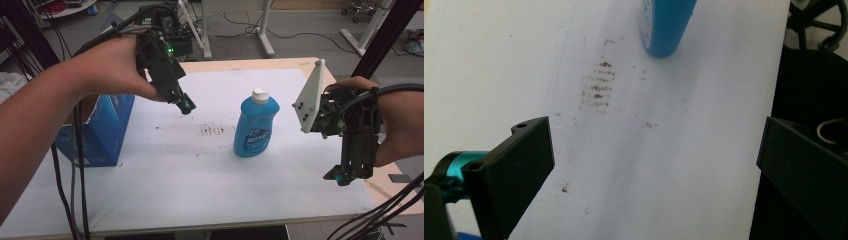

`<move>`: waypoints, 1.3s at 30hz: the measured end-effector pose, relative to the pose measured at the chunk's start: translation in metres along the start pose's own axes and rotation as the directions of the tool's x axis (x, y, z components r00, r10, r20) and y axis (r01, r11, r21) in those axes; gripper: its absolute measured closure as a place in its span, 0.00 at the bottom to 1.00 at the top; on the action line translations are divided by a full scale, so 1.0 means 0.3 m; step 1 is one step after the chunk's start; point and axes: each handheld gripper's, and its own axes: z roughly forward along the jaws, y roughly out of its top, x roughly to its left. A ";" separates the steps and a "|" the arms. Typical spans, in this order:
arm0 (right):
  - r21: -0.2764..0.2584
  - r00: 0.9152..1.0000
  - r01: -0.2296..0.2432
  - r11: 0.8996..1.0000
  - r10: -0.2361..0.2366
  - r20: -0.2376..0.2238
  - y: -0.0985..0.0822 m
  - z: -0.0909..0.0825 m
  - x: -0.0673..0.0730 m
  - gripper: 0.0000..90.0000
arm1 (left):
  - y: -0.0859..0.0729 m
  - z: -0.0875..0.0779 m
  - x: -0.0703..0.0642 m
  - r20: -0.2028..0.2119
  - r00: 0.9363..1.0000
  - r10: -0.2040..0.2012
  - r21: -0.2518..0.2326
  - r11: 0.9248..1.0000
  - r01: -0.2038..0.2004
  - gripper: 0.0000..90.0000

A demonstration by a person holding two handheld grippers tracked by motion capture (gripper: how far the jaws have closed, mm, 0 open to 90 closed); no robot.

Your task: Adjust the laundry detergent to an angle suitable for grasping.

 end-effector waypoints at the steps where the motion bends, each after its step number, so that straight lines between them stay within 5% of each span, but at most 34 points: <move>1: -0.002 1.000 -0.002 1.000 0.002 0.000 -0.003 0.001 0.001 0.01 | 0.005 0.010 -0.008 -0.016 1.000 -0.008 -0.015 1.000 0.008 0.02; 8: -0.002 1.000 -0.004 1.000 0.004 -0.001 -0.013 0.008 0.006 0.01 | 0.022 0.046 -0.027 -0.013 0.999 -0.036 -0.081 0.996 0.035 0.02; 16: -0.010 1.000 0.002 1.000 -0.002 -0.002 -0.025 0.011 0.007 0.01 | 0.062 0.102 -0.049 -0.008 0.998 -0.064 -0.194 0.979 0.062 0.02; 32: -0.012 1.000 -0.012 1.000 0.012 -0.005 -0.052 0.015 0.011 0.01 | 0.137 0.220 -0.074 -0.014 0.998 -0.062 -0.233 0.971 0.057 0.02; 39: -0.012 1.000 -0.012 1.000 0.012 -0.004 -0.051 0.019 0.008 0.01 | 0.172 0.269 -0.077 -0.016 0.997 -0.071 -0.268 0.961 0.064 0.02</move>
